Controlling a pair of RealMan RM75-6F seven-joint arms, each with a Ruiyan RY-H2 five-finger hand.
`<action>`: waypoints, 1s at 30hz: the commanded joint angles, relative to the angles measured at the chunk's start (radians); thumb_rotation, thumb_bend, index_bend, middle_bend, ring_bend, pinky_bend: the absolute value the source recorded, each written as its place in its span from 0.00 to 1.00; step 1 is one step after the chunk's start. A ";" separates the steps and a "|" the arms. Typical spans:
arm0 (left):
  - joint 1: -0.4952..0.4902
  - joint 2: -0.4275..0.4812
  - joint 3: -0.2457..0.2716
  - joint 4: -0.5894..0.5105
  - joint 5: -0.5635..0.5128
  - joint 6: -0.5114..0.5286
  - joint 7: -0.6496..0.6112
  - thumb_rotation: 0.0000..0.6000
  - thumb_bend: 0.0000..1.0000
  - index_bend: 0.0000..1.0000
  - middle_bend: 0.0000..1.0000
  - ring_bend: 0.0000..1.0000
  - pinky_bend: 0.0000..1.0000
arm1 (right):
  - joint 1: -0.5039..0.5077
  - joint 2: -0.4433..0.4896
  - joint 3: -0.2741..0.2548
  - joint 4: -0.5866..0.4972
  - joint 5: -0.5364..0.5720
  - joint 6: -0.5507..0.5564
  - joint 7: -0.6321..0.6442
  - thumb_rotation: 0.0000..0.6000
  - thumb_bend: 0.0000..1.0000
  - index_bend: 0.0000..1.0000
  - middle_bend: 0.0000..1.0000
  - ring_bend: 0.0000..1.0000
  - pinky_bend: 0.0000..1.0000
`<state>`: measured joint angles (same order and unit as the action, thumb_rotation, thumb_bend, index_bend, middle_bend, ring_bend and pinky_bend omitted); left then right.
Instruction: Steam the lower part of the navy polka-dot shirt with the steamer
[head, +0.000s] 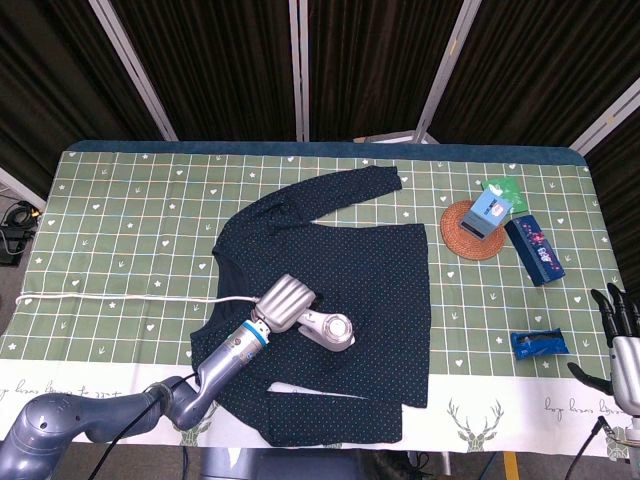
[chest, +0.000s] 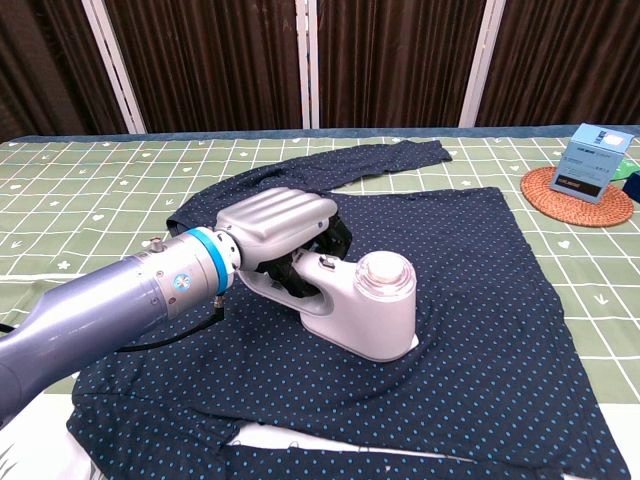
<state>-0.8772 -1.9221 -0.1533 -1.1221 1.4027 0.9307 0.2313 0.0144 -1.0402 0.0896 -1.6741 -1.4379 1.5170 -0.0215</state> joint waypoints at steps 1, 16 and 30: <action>-0.001 0.002 0.001 -0.002 0.003 0.005 0.009 1.00 0.57 0.94 0.86 0.78 1.00 | -0.002 0.001 0.000 0.000 -0.001 0.002 0.002 1.00 0.00 0.00 0.00 0.00 0.00; 0.032 0.071 0.012 -0.001 -0.018 0.012 -0.005 1.00 0.57 0.94 0.86 0.78 1.00 | -0.006 0.003 -0.004 -0.006 -0.013 0.012 -0.002 1.00 0.00 0.00 0.00 0.00 0.00; 0.072 0.152 0.067 -0.015 0.029 0.031 -0.085 1.00 0.57 0.94 0.86 0.78 1.00 | -0.004 -0.001 -0.006 -0.014 -0.018 0.012 -0.019 1.00 0.00 0.00 0.00 0.00 0.00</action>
<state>-0.8067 -1.7738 -0.0905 -1.1337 1.4267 0.9591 0.1498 0.0105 -1.0411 0.0838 -1.6880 -1.4558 1.5289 -0.0399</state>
